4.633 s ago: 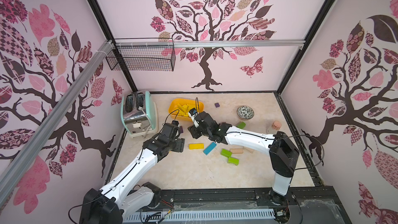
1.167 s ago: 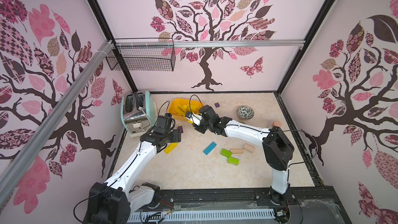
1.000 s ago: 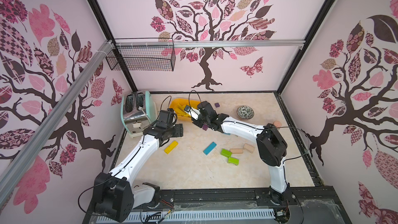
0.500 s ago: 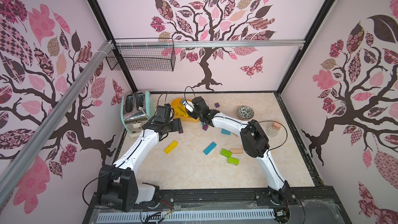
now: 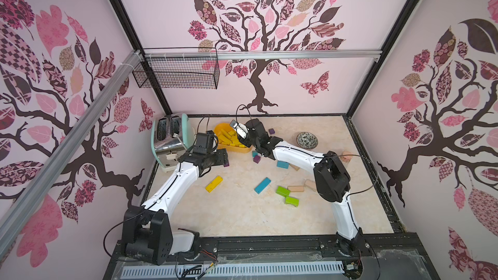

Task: Pick out the yellow building blocks
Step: Place the building block in the storage box.

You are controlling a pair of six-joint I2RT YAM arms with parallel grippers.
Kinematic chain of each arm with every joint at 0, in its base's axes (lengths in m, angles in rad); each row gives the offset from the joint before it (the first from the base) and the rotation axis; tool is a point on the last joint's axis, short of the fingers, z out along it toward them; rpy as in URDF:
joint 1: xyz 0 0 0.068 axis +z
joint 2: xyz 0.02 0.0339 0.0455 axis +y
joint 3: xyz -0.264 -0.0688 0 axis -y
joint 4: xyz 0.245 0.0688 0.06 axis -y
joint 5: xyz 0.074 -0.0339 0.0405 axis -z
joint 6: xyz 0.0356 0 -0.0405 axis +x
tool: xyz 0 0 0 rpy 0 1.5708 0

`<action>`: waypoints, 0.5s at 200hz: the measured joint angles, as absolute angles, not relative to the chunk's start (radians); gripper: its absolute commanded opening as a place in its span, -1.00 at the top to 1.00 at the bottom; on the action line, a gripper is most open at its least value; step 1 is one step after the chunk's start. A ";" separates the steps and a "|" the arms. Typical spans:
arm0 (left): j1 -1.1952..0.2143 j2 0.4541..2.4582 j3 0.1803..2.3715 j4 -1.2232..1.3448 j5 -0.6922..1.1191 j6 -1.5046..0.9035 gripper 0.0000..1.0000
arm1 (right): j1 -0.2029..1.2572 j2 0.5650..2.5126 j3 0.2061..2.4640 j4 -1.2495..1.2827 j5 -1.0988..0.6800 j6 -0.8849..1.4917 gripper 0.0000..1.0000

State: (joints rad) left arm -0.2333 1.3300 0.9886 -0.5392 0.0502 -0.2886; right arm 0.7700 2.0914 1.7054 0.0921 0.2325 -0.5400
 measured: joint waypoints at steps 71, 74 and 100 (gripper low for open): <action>-0.233 1.289 0.944 -0.588 0.010 -0.281 -0.48 | 0.770 1.772 1.401 0.126 0.076 -0.412 -0.05; -0.233 1.289 0.942 -0.590 0.008 -0.281 -0.47 | 0.770 1.763 1.390 0.128 0.069 -0.406 -0.05; -0.233 1.289 0.930 -0.610 -0.005 -0.276 -0.47 | 0.770 1.696 1.306 0.131 -0.001 -0.362 -0.07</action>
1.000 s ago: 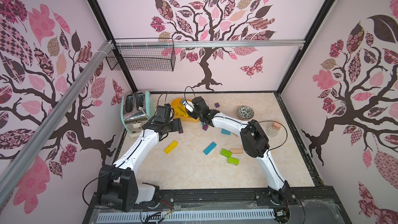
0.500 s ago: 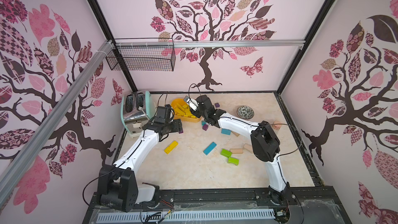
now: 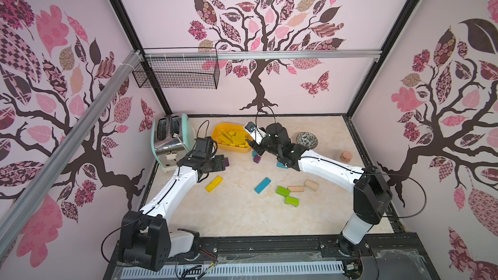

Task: Pick out the yellow building blocks
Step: Place the building block in the storage box, then pick up the building block from the center of the board.

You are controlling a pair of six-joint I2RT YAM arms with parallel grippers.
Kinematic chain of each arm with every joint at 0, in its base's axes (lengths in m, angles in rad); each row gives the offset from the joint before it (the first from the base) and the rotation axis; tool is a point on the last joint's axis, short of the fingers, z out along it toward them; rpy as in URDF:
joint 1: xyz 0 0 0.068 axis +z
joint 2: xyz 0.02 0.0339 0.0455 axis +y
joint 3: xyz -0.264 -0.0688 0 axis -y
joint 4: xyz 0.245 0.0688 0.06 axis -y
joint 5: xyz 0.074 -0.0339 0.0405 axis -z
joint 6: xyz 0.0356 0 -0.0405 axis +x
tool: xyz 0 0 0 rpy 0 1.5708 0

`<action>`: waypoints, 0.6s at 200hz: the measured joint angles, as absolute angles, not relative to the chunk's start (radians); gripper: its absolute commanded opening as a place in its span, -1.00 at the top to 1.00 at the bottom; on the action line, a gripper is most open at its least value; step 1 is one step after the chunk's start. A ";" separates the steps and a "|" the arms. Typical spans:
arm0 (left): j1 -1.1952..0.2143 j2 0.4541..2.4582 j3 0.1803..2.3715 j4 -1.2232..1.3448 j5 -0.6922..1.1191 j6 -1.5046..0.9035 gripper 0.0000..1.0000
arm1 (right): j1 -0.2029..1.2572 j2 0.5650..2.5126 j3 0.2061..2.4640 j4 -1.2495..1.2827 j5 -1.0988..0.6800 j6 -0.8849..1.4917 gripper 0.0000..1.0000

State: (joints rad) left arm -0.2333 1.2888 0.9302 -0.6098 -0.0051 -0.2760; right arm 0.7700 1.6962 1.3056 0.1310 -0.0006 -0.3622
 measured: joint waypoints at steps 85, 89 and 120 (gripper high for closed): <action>-0.233 1.371 0.923 -0.647 -0.058 -0.246 -0.47 | 0.770 1.579 1.051 0.183 -0.228 -0.200 -0.06; -0.231 1.381 0.923 -0.650 -0.060 -0.243 -0.47 | 0.770 1.578 1.041 0.189 -0.241 -0.194 -0.06; -0.193 1.441 0.925 -0.681 -0.058 -0.226 -0.44 | 0.775 1.579 0.963 0.215 -0.326 -0.135 -0.05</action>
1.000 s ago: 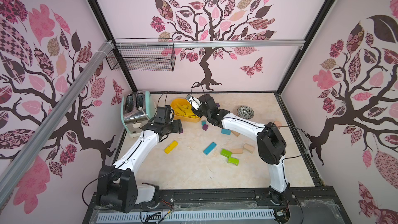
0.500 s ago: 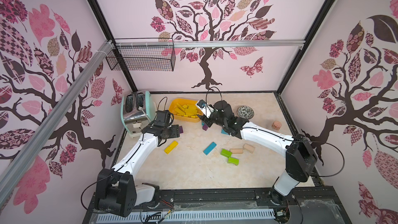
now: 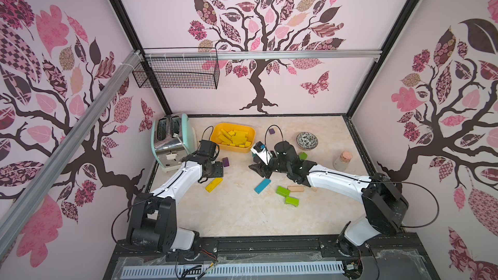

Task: Pick out the yellow building blocks
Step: Pick up the building block from the center of the board.

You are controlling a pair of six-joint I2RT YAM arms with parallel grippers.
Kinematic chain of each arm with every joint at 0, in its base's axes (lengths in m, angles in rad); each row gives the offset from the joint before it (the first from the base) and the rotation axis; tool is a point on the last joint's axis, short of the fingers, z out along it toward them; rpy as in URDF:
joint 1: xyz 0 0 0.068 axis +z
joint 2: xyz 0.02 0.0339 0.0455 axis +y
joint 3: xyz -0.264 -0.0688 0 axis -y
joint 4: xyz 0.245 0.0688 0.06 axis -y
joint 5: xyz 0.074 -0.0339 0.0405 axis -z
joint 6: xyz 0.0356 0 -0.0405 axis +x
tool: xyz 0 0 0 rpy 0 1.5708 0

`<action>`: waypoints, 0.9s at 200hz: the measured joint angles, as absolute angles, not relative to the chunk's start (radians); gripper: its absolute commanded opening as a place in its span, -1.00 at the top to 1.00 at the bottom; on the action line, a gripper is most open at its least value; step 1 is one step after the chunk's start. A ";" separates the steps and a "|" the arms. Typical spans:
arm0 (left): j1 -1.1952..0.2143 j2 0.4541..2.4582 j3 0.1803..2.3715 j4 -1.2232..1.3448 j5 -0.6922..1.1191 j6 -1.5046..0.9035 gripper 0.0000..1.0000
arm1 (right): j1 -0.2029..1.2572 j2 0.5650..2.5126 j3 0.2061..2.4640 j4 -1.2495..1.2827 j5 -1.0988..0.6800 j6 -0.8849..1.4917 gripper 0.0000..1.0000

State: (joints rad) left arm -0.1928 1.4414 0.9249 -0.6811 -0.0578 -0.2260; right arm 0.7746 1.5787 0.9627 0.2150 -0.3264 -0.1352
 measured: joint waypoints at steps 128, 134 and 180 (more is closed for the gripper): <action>-0.164 1.576 0.936 -0.765 0.045 -0.211 -0.27 | 0.846 1.545 0.852 0.300 -0.428 -0.084 -0.04; -0.167 1.576 0.932 -0.767 0.047 -0.213 -0.25 | 0.846 1.545 0.852 0.303 -0.429 -0.083 -0.04; -0.220 1.584 0.927 -0.777 0.043 -0.221 -0.02 | 0.848 1.545 0.852 0.315 -0.432 -0.078 -0.04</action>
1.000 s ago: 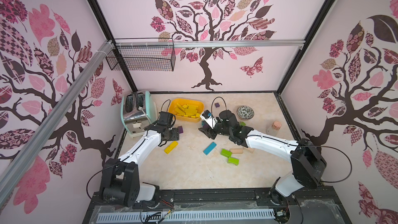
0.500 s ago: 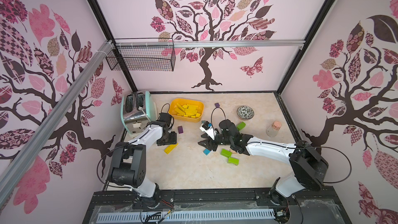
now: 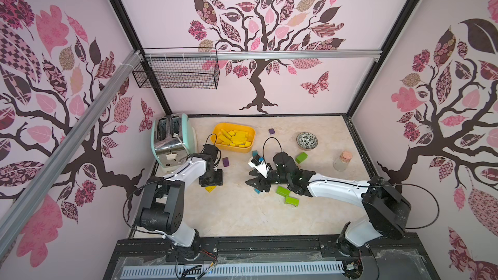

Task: Pick out the yellow building blocks
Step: Pick up the building block from the center of the board.

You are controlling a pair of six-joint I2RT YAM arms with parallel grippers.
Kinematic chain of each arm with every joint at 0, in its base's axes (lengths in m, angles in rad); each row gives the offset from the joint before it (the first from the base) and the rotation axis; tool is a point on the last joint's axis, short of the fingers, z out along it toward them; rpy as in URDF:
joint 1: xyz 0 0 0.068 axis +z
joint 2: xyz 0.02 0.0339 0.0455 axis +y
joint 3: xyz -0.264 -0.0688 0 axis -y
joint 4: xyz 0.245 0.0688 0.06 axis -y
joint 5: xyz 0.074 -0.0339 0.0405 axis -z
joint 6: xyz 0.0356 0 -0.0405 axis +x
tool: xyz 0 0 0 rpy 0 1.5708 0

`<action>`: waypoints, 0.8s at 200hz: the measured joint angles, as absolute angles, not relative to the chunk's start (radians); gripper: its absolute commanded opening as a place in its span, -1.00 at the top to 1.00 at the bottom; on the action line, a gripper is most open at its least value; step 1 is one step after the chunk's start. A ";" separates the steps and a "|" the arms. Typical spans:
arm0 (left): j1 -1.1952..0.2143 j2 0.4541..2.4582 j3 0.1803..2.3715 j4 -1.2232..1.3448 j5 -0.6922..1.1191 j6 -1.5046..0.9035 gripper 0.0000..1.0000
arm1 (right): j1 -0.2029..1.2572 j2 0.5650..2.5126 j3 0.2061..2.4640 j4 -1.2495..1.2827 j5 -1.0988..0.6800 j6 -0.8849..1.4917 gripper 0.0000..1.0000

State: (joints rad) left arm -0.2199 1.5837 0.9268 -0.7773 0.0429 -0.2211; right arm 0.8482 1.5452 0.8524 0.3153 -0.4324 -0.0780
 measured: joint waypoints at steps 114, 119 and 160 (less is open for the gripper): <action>-0.256 1.604 0.946 -0.795 -0.015 -0.204 -0.10 | 0.859 1.550 0.852 0.314 -0.435 -0.078 -0.04; -0.256 1.603 0.946 -0.795 -0.018 -0.204 -0.13 | 0.859 1.552 0.852 0.313 -0.436 -0.078 -0.04; -0.234 1.610 0.953 -0.796 -0.039 -0.183 -0.22 | 0.861 1.583 0.862 0.310 -0.443 -0.078 -0.04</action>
